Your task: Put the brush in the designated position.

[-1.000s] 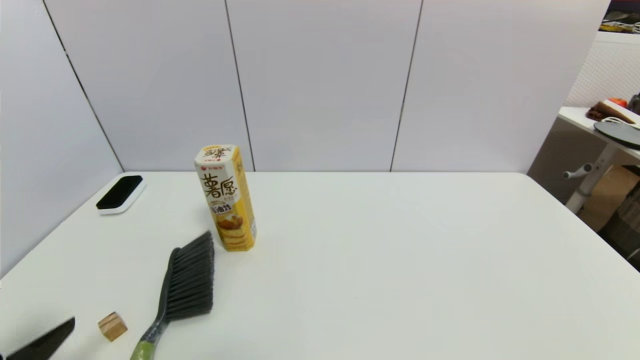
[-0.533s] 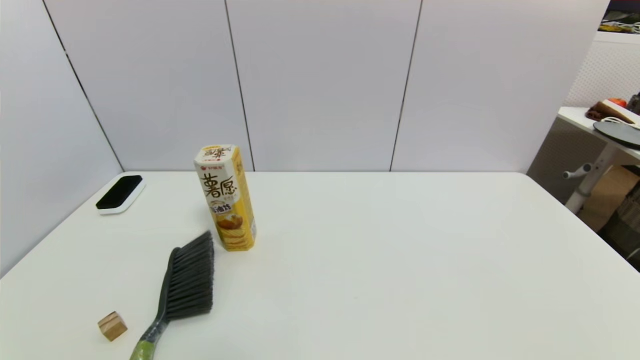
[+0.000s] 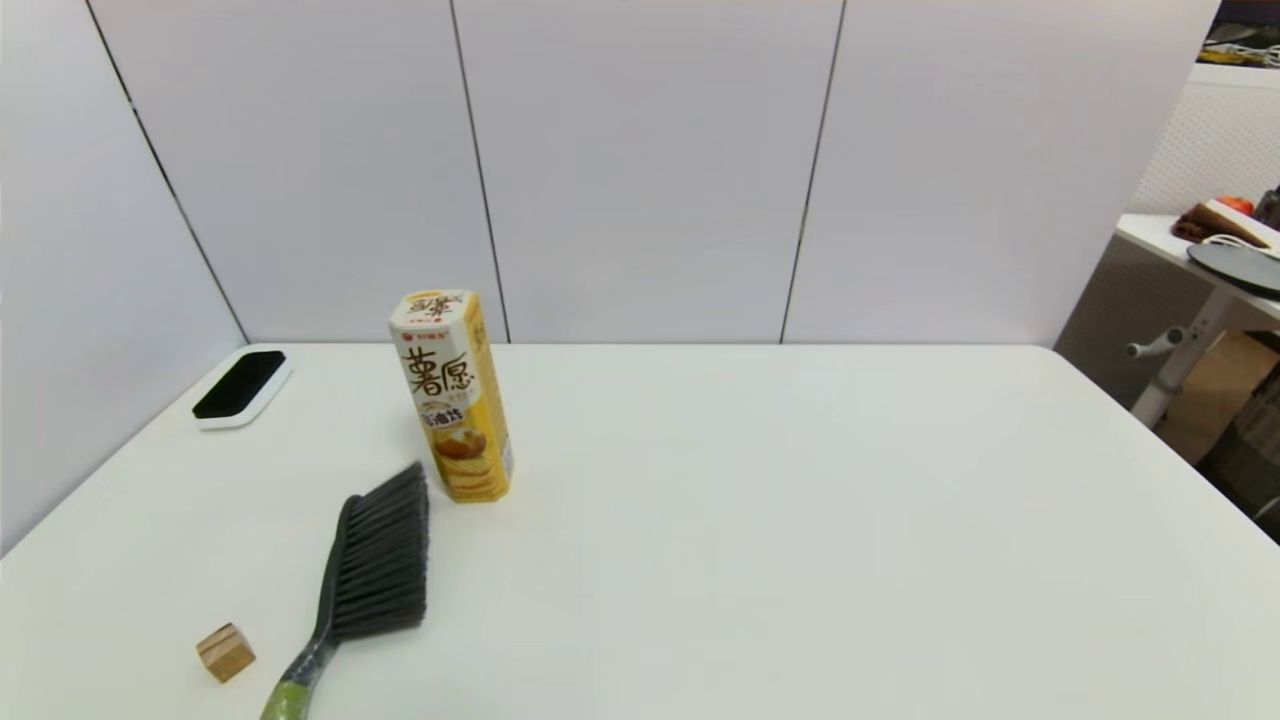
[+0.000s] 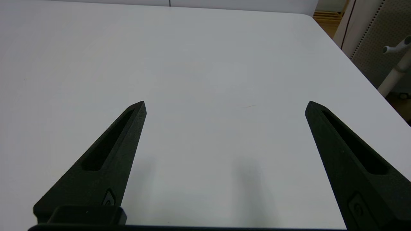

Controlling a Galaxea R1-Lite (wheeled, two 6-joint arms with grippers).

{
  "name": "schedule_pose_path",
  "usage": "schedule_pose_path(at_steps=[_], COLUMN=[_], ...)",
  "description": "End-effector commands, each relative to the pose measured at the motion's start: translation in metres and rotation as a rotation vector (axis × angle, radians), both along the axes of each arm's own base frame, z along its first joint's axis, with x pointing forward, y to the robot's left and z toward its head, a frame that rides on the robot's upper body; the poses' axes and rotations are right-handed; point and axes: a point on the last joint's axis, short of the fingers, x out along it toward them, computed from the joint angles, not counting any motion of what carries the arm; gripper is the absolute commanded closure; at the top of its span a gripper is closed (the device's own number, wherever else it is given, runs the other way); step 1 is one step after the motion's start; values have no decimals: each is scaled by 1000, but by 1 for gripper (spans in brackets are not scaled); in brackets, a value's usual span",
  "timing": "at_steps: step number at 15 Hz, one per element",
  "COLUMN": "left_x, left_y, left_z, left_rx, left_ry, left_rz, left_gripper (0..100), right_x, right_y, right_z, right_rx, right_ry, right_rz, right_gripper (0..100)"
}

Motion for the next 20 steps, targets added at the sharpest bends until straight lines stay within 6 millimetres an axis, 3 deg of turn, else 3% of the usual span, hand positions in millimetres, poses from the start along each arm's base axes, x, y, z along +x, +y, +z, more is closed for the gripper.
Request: schedule_pose_path(at_steps=[1, 20], left_x=[0, 0], left_y=[0, 0], left_z=[0, 0], left_rx=[0, 0], left_ry=[-3, -1], left_rz=[0, 0], left_gripper=[0, 0], right_x=[0, 0], right_y=[0, 0], right_z=[0, 0], right_rx=[0, -2], right_ry=[2, 2], right_rz=[1, 3], right_gripper=[0, 0])
